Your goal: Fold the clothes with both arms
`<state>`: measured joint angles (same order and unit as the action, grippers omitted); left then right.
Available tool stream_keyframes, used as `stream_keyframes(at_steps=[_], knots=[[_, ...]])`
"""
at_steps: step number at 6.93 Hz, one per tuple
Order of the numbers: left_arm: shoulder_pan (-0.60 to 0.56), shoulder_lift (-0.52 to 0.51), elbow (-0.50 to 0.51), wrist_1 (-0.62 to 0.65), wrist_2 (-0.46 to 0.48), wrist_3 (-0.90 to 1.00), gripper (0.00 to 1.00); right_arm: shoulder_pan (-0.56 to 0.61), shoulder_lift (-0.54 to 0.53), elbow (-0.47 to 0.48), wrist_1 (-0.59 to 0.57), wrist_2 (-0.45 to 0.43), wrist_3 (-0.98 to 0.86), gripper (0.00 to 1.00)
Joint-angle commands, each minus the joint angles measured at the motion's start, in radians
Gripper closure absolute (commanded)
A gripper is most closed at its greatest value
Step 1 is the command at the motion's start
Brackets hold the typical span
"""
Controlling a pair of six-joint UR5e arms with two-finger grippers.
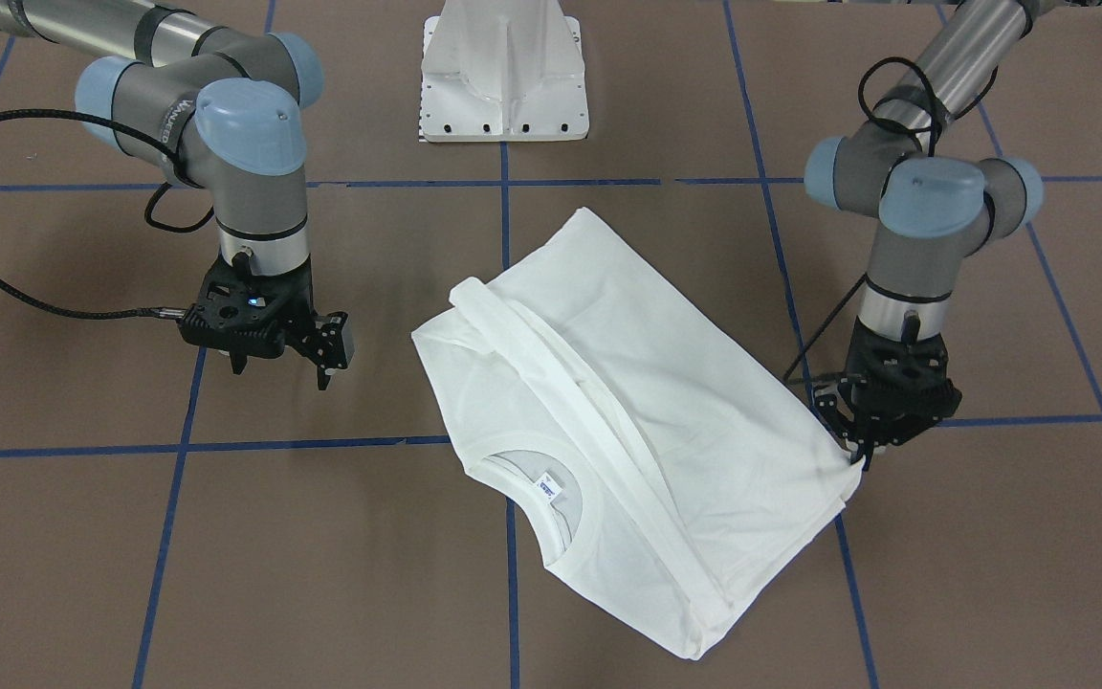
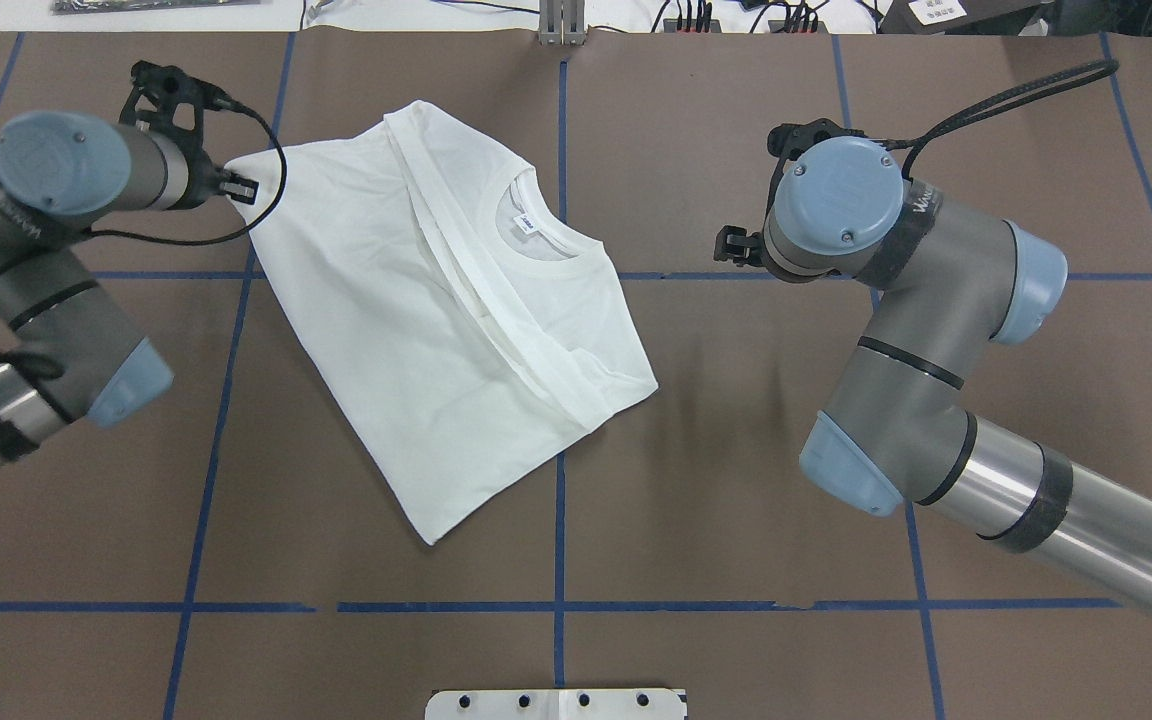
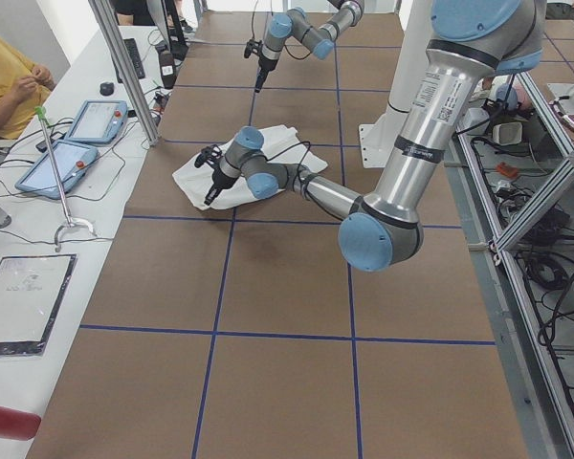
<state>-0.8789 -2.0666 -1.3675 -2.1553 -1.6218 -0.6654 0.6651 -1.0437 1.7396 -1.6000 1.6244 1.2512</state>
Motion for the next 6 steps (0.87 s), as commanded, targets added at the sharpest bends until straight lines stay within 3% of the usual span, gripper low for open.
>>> stream_keyframes(at_steps=[1,2,3,4,5,6], knots=[[-0.049,-0.287,0.364,-0.039,0.011,0.026,1.0,-0.01,0.004,0.001,0.0,-0.006,0.017,0.0],[-0.051,-0.303,0.419,-0.082,0.046,0.027,1.0,-0.013,0.004,0.001,0.0,-0.008,0.019,0.0],[-0.069,-0.3,0.416,-0.098,0.039,0.059,0.67,-0.018,0.005,0.006,0.0,-0.008,0.022,0.0],[-0.1,-0.296,0.409,-0.156,0.008,0.175,0.01,-0.031,0.02,0.006,0.002,-0.008,0.071,0.0],[-0.136,-0.262,0.381,-0.173,-0.101,0.188,0.0,-0.063,0.065,0.0,-0.001,-0.015,0.18,0.0],[-0.138,-0.197,0.295,-0.173,-0.113,0.187,0.0,-0.118,0.103,-0.008,-0.009,-0.052,0.333,0.0]])
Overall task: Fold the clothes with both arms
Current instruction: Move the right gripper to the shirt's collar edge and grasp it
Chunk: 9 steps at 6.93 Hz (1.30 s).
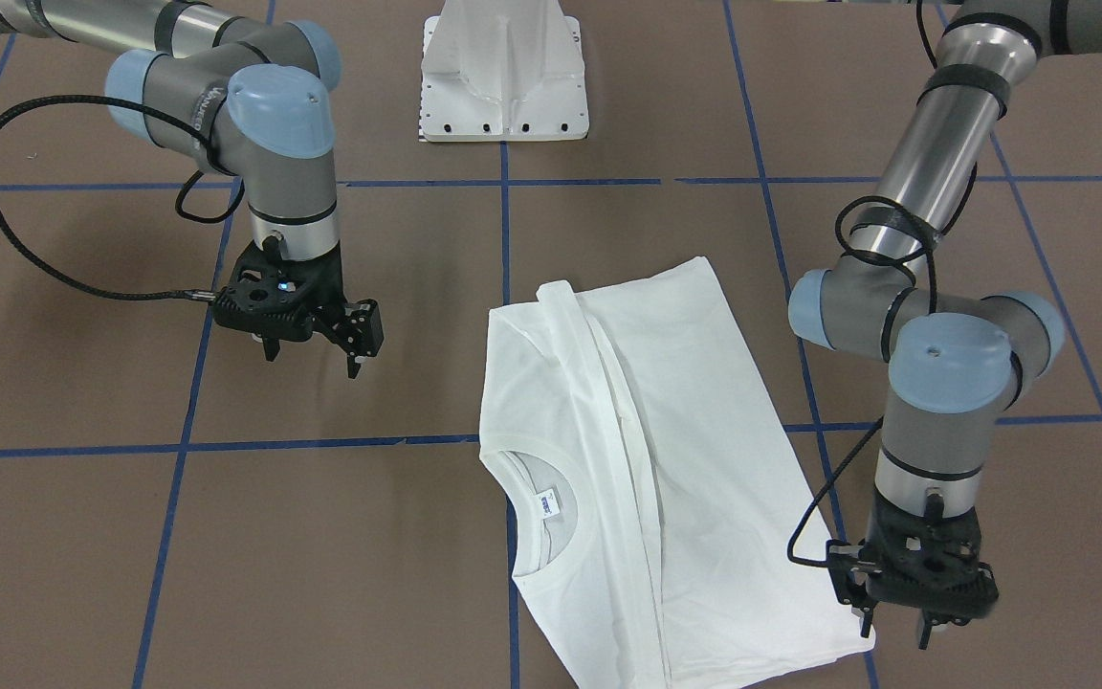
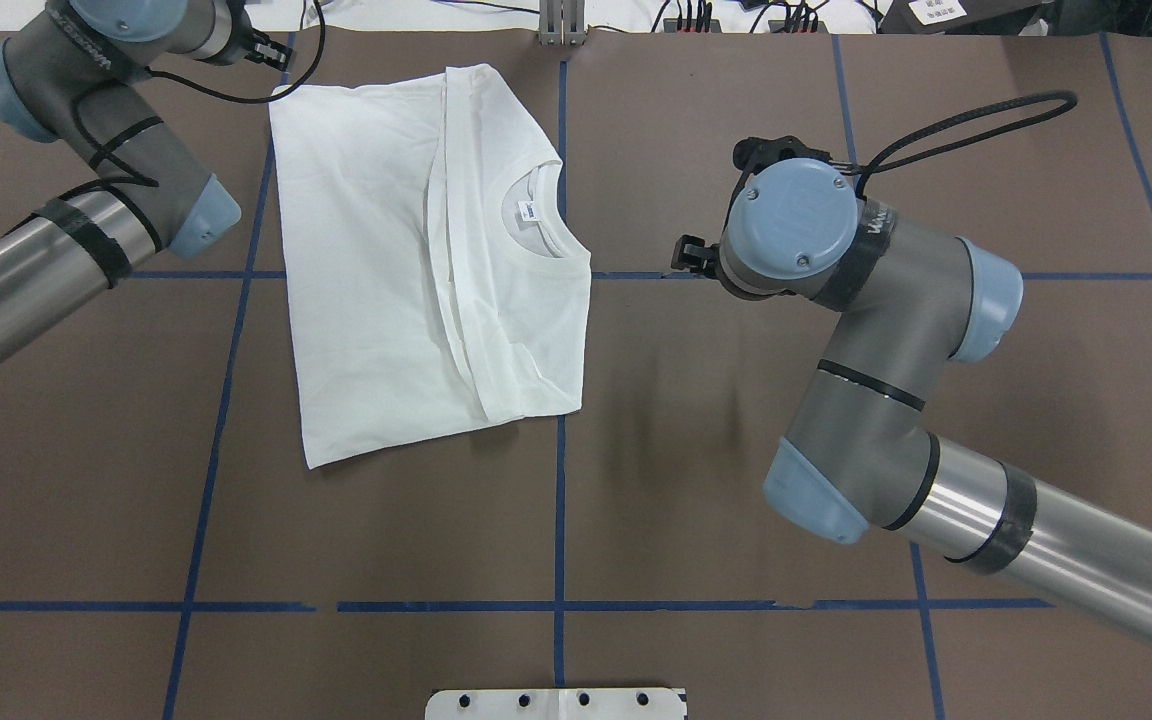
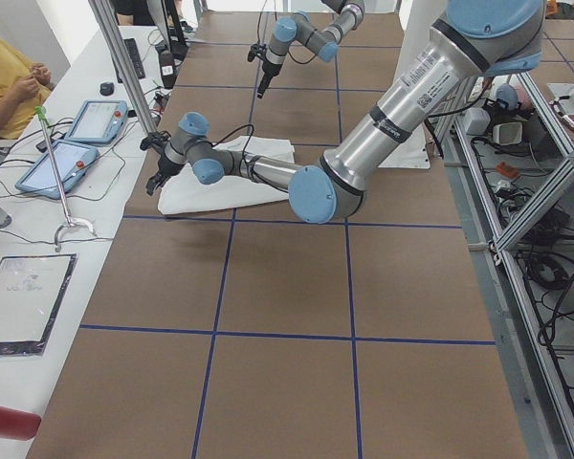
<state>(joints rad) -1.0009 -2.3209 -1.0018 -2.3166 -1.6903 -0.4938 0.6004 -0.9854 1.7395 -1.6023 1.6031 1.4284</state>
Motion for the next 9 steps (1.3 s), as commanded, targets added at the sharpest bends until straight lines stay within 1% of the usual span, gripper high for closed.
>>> stream_keyframes(at_steps=[1,2,3,4,6,7,9], knots=[[-0.018,0.107,-0.143,-0.015,-0.049,0.015,0.0,-0.136,0.059,-0.027,-0.007,-0.123,0.335,0.02],[-0.018,0.136,-0.193,-0.015,-0.051,0.012,0.0,-0.174,0.098,-0.063,-0.007,-0.144,0.439,0.02],[-0.016,0.152,-0.222,-0.015,-0.051,0.003,0.0,-0.188,0.184,-0.186,-0.001,-0.14,0.525,0.04],[-0.015,0.158,-0.231,-0.015,-0.051,0.001,0.0,-0.189,0.255,-0.265,0.001,-0.134,0.543,0.04],[-0.012,0.164,-0.238,-0.015,-0.051,-0.002,0.0,-0.211,0.271,-0.282,0.001,-0.13,0.575,0.1],[-0.01,0.164,-0.241,-0.015,-0.051,-0.002,0.0,-0.221,0.272,-0.3,0.001,-0.13,0.598,0.15],[-0.008,0.187,-0.264,-0.015,-0.051,-0.003,0.0,-0.249,0.272,-0.314,-0.001,-0.133,0.612,0.19]])
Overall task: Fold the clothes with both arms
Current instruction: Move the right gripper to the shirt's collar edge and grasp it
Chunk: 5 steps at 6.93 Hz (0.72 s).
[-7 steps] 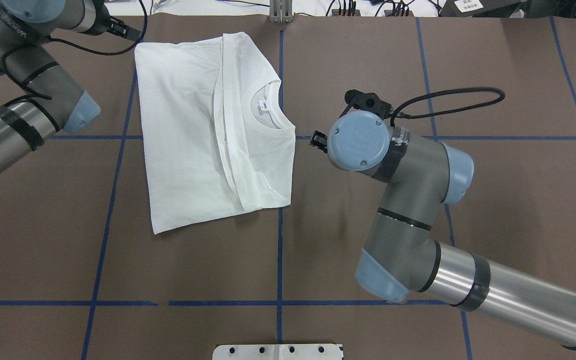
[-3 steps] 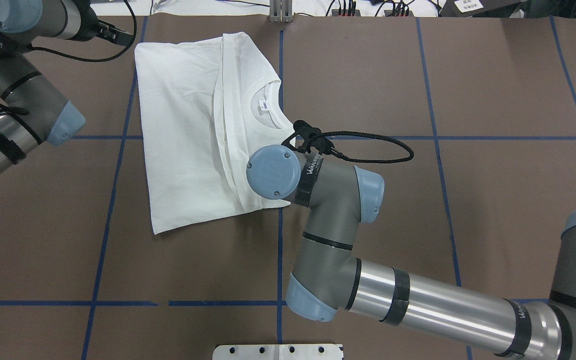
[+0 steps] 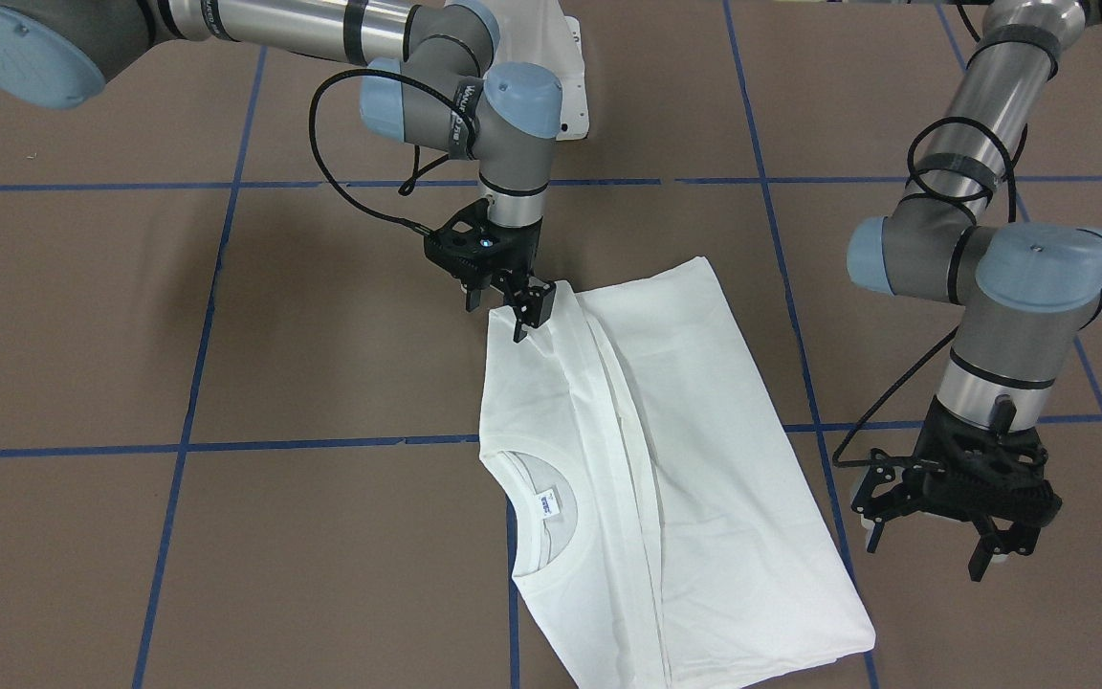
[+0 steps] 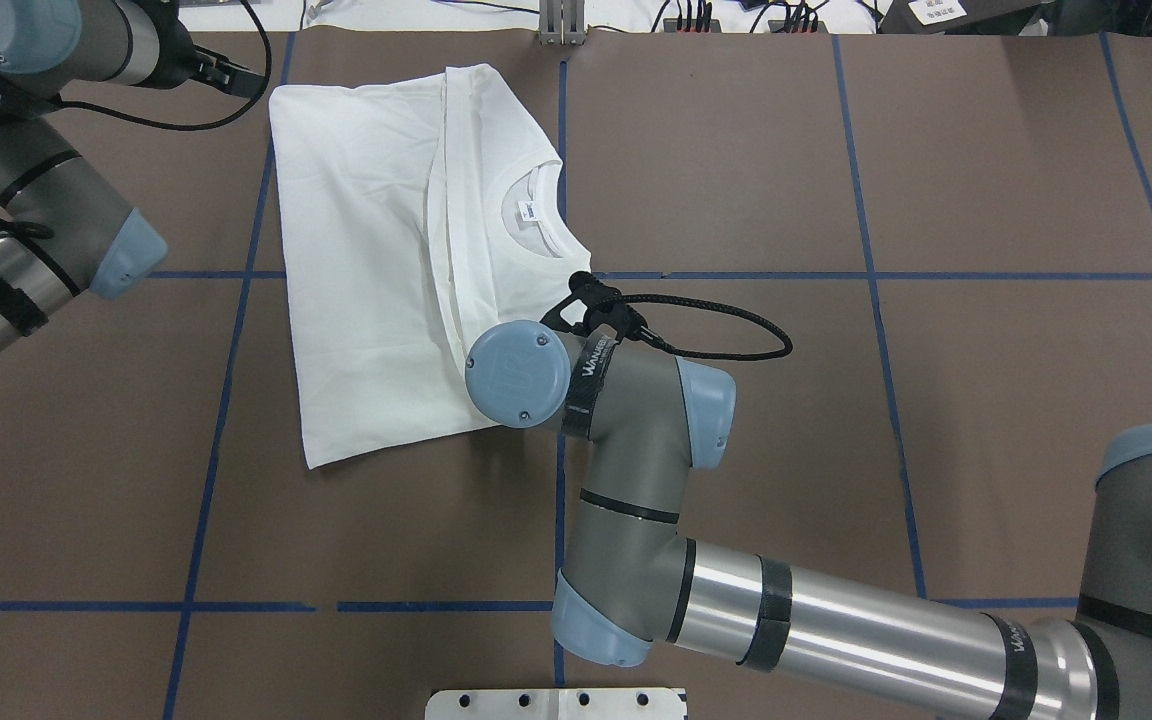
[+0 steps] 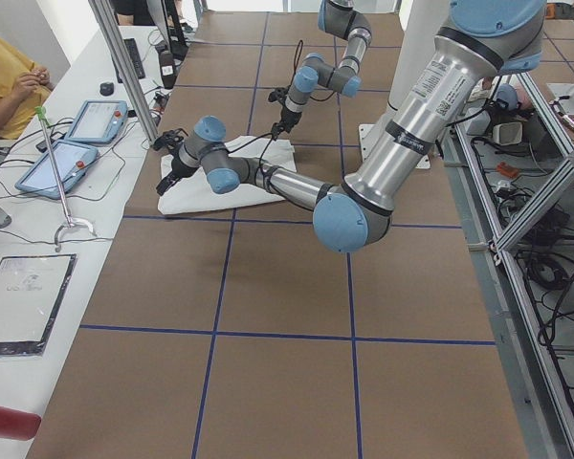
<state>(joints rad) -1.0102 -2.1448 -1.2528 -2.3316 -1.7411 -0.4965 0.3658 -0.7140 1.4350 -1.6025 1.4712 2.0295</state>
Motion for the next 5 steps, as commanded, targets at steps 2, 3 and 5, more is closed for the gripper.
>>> stream_keyframes(at_steps=[2,3,5], knots=[[0.002,0.017,-0.016,0.0,0.0,-0.001,0.0,-0.016,-0.001,-0.011,0.0,-0.002,0.009,0.32],[0.002,0.017,-0.016,0.0,0.0,-0.001,0.0,-0.016,-0.001,-0.011,0.0,-0.002,0.011,0.35],[0.002,0.017,-0.016,0.0,0.0,-0.001,0.0,-0.019,0.001,-0.011,0.0,-0.002,0.011,0.38]])
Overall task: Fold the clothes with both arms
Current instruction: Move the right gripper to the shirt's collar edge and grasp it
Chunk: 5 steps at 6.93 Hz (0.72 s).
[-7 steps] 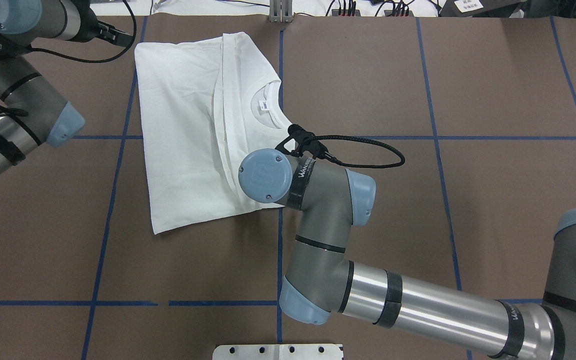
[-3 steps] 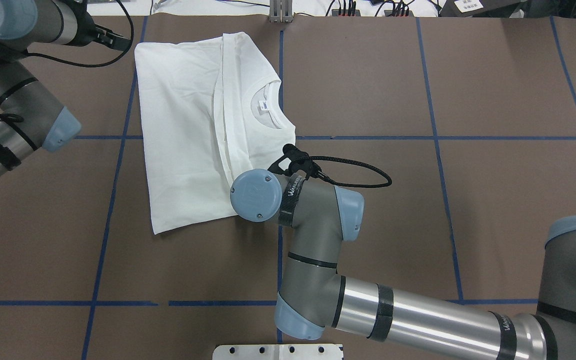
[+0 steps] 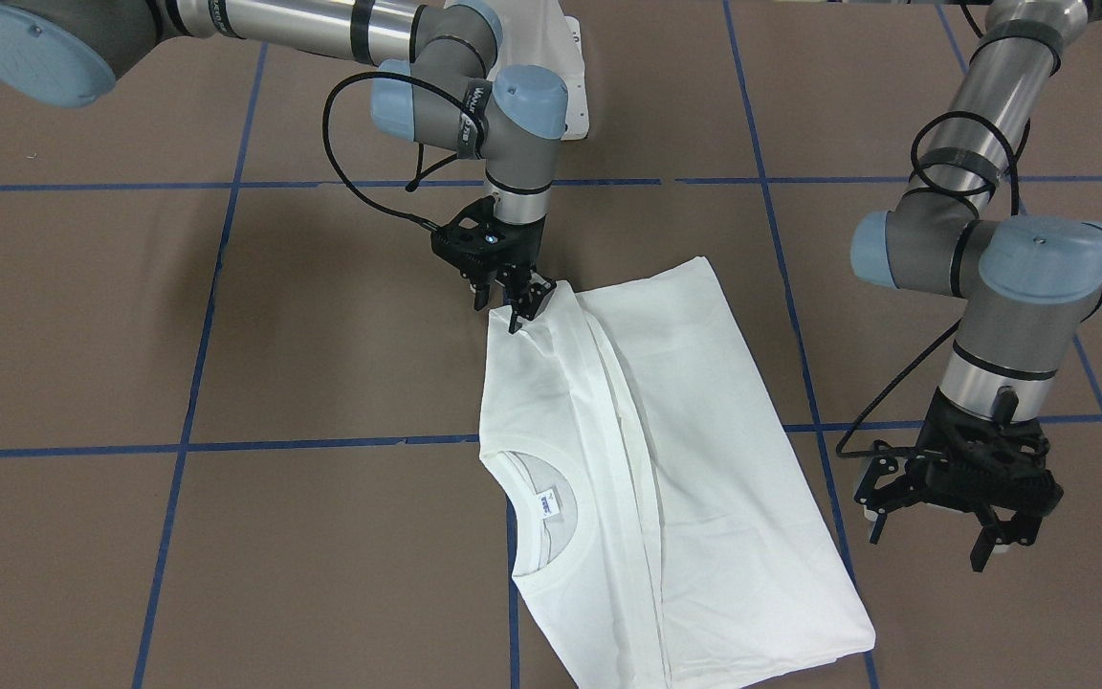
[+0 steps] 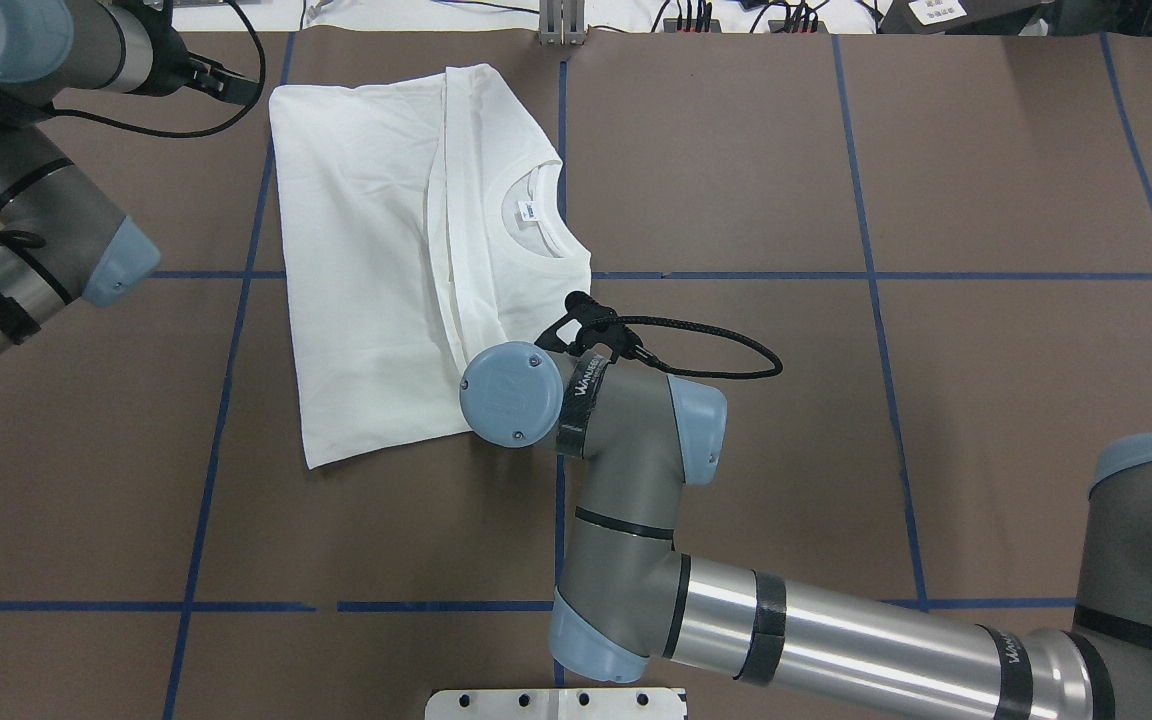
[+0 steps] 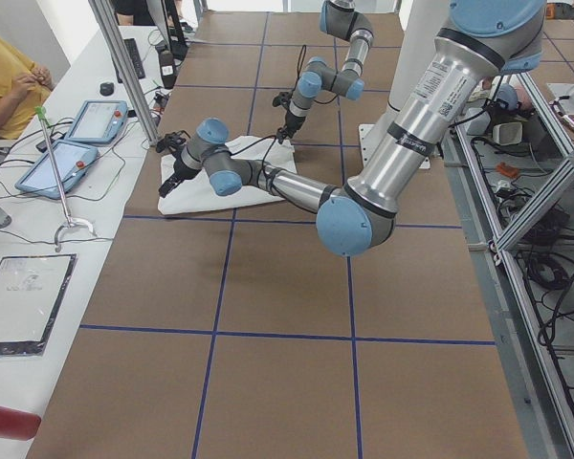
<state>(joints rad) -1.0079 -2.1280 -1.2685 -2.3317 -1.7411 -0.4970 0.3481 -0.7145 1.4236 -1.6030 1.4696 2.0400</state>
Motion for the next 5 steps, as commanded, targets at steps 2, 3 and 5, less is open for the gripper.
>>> stream_keyframes(at_steps=[2,3,5], knots=[[0.0,0.0,0.0,0.0,-0.002,0.0,0.0,-0.006,0.0,0.0,0.0,-0.005,0.0,0.47],[0.0,0.0,0.0,-0.002,0.0,0.0,0.0,-0.008,-0.002,0.0,0.0,-0.008,0.008,0.58],[0.002,0.0,0.0,-0.002,-0.002,0.0,0.0,-0.008,-0.011,0.0,-0.002,-0.009,0.023,0.91]])
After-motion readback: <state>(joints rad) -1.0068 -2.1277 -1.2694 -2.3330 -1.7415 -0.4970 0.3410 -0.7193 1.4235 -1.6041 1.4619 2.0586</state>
